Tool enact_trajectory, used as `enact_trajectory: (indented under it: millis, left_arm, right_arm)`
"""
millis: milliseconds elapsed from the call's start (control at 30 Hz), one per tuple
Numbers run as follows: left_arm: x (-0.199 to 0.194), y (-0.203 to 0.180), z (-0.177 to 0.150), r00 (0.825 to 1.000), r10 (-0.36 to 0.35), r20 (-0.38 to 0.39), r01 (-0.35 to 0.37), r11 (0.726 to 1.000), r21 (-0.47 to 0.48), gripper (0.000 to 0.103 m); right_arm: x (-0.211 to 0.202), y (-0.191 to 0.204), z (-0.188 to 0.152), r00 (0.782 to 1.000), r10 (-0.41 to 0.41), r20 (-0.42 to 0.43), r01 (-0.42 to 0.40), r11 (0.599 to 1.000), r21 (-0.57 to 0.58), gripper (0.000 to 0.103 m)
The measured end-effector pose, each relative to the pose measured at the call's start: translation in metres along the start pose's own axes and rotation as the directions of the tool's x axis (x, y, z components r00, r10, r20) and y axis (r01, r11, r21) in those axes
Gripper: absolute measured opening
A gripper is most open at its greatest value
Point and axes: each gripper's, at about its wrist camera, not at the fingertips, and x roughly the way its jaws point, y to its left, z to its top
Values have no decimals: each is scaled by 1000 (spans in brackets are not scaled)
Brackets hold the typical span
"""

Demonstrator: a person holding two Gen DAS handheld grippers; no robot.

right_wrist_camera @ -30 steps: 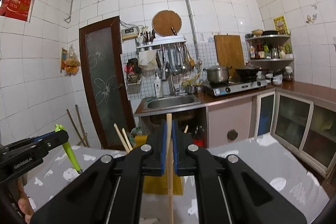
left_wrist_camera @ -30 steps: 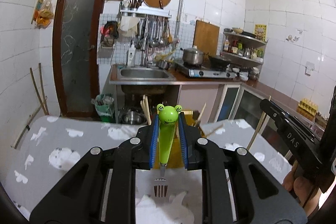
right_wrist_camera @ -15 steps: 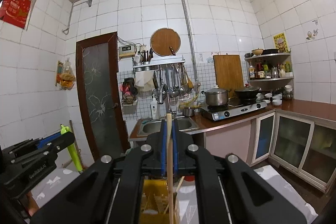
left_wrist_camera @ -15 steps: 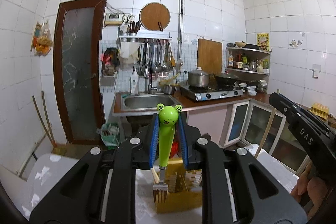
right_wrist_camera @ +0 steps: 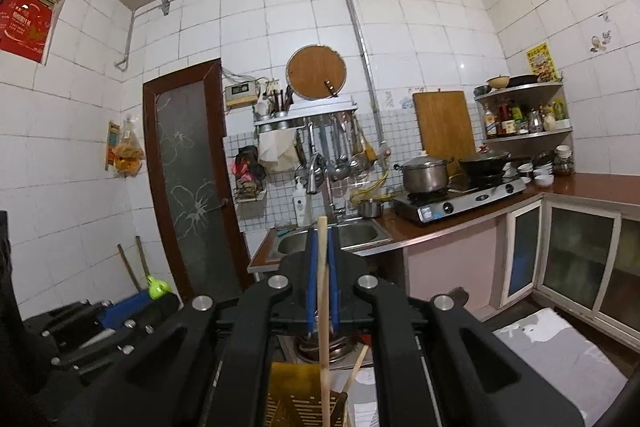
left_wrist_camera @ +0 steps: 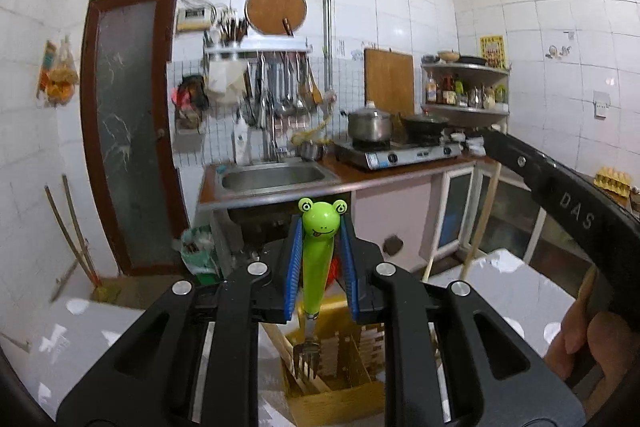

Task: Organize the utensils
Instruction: 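Open both tools to drop the chopstick and frog fork into the caddy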

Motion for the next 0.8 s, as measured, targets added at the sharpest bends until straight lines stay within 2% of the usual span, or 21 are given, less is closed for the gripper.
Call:
enact_trajectory:
  millis: [267, 500, 600, 633, 667, 700, 733, 800]
  left_arm:
    - [16, 7, -49, 997, -9, -73, 9, 1000, -6, 18]
    - [8, 21, -65, 994, -13, -108, 8, 999, -39, 18]
    - [0, 30, -66, 993, -12, -118, 5, 998, -61, 20]
    - [-3, 32, -63, 993, -13, -119, 5, 998, -69, 20]
    - [-8, 34, -61, 993, -14, -119, 5, 997, -76, 20]
    - [-15, 37, -58, 993, -11, -114, 2, 997, -83, 24]
    - [-26, 40, -54, 995, -2, -98, -7, 996, -87, 33]
    - [-52, 46, -44, 998, 20, -65, -26, 995, -92, 48]
  right_arm:
    - [19, -1, -44, 996, 3, -90, -7, 999, -43, 5]
    - [30, -4, -71, 981, -26, -194, 12, 997, -75, 6]
    - [30, -10, -69, 971, -48, -236, 37, 998, -51, 7]
    - [27, -11, -65, 971, -55, -233, 46, 998, -43, 12]
    - [19, -15, -59, 974, -65, -219, 59, 998, -32, 34]
    - [14, -16, -55, 975, -72, -209, 68, 997, -27, 48]
    - [3, -18, -48, 979, -81, -186, 78, 997, -22, 60]
    - [-10, -17, -40, 980, -89, -176, 83, 996, -39, 60]
